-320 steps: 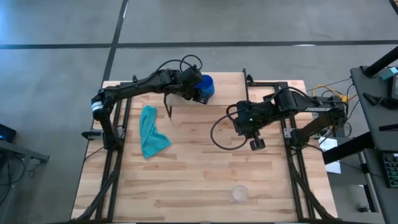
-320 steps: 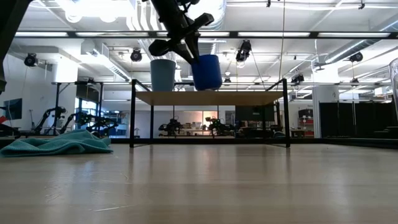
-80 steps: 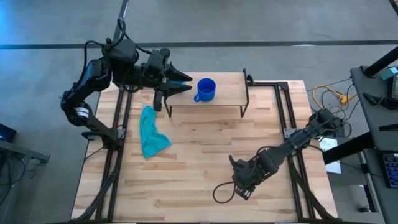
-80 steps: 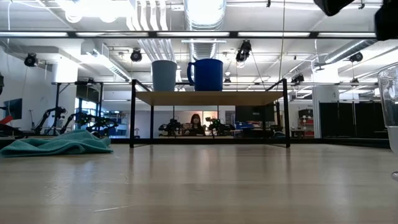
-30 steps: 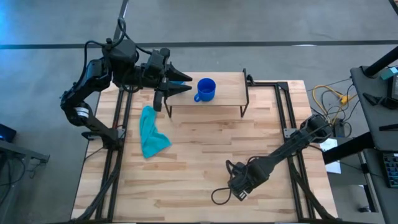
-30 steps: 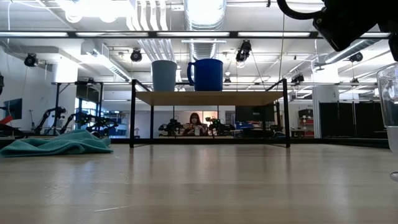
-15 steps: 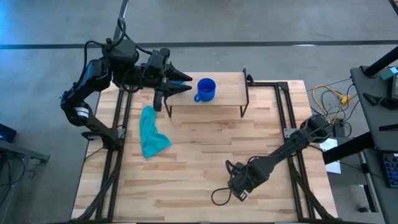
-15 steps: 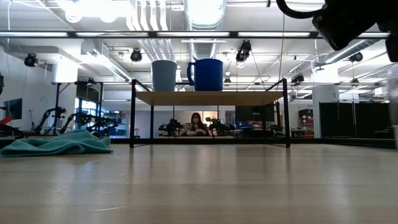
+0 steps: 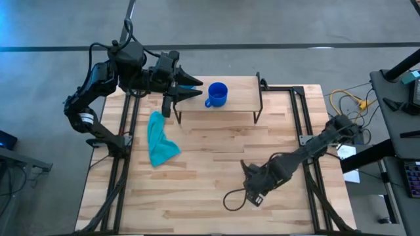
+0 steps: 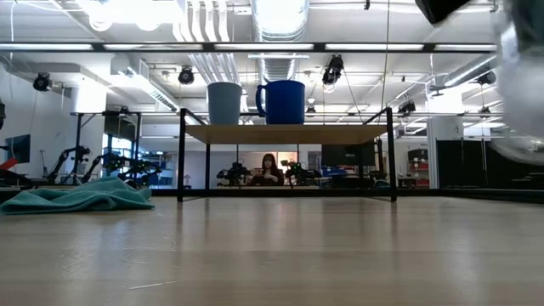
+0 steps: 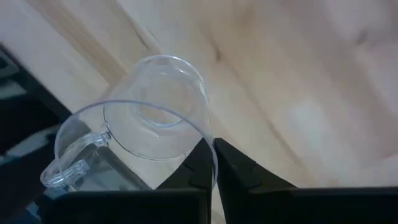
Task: Stack small to large cups/mugs on shelf
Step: Put the transparent mug on the shelf
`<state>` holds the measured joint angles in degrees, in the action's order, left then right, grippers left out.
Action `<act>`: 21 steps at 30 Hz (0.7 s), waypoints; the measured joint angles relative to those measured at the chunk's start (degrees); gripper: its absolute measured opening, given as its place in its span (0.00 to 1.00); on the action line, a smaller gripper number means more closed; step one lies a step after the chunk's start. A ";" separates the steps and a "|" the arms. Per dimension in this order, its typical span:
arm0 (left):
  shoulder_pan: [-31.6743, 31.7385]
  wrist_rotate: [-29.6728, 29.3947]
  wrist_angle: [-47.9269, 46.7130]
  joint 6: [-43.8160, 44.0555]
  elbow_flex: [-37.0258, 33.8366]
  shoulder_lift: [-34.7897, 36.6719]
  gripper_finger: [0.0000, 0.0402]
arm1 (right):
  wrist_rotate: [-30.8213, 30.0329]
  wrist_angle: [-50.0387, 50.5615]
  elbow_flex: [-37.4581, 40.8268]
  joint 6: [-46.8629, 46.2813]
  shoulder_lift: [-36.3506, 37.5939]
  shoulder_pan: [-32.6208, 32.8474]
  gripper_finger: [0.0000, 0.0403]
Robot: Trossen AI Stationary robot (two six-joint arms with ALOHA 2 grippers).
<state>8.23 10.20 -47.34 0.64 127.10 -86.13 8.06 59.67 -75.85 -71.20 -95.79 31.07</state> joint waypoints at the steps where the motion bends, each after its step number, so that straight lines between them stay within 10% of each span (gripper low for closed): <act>1: 0.00 0.00 -0.02 0.00 0.00 0.00 0.29 | -1.72 0.93 -0.73 0.91 0.92 -0.44 0.02; 12: 0.00 0.00 0.20 0.00 -0.86 0.00 0.29 | -21.81 21.84 -11.50 15.50 9.88 -10.04 0.02; 21: 0.09 -0.20 -0.02 0.00 -1.30 -1.46 0.29 | -24.22 22.96 -15.72 35.83 13.53 -22.00 0.02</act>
<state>8.32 10.00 -47.35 0.64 125.80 -87.59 -16.16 82.64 -91.57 -35.37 -82.26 9.07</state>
